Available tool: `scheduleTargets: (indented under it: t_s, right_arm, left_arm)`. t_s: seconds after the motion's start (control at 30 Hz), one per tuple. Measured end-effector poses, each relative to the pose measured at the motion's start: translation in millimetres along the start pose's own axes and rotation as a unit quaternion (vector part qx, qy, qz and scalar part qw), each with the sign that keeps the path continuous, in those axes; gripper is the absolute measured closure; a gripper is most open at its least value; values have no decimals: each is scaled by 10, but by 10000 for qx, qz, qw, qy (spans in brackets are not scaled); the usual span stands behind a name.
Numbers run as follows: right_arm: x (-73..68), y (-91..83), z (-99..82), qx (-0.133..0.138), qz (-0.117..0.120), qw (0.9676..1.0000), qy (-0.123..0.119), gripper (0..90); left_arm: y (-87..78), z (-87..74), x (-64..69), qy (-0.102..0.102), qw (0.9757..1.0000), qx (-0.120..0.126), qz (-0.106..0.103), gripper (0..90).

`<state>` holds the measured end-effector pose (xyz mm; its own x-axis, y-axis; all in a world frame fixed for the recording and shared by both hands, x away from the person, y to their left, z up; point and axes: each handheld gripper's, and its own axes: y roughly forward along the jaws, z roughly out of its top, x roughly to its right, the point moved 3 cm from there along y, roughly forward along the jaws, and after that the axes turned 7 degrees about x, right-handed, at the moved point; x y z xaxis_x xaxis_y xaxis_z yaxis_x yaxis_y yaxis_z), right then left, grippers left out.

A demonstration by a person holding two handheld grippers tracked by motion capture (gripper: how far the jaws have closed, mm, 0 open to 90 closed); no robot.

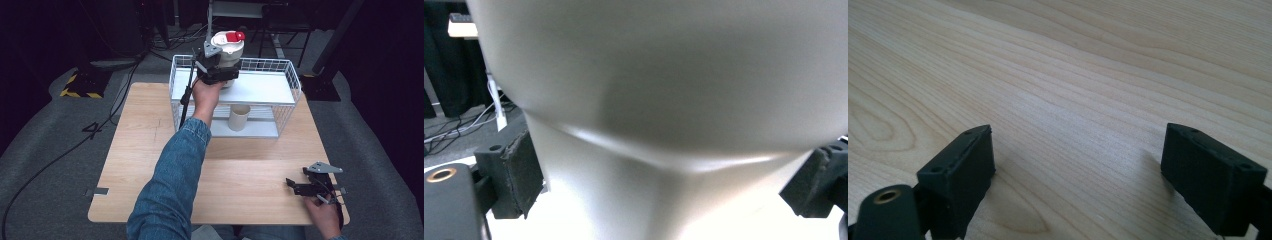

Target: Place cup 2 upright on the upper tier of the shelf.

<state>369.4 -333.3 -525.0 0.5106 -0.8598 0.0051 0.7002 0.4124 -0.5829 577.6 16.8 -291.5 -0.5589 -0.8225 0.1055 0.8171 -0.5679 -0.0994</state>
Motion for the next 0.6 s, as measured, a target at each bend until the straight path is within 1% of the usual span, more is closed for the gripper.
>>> scheduleTargets:
  t_s: [0.33,0.43,0.47,0.6]
  right_arm:
    - [1,1,0,6,1,10000,-10,140]
    - [0,0,0,1,1,10000,-2,140]
    - [0,0,0,1,1,10000,2,140]
    - [0,0,0,-2,1,10000,3,140]
  left_arm:
    - [39,-52,-1,-34,9999,-110,-29,97]
    - [41,-62,-3,-12,9999,-132,-38,98]
    - [49,-80,-5,-64,9999,-143,-39,97]
    - [62,-117,-18,-66,9998,-198,-36,97]
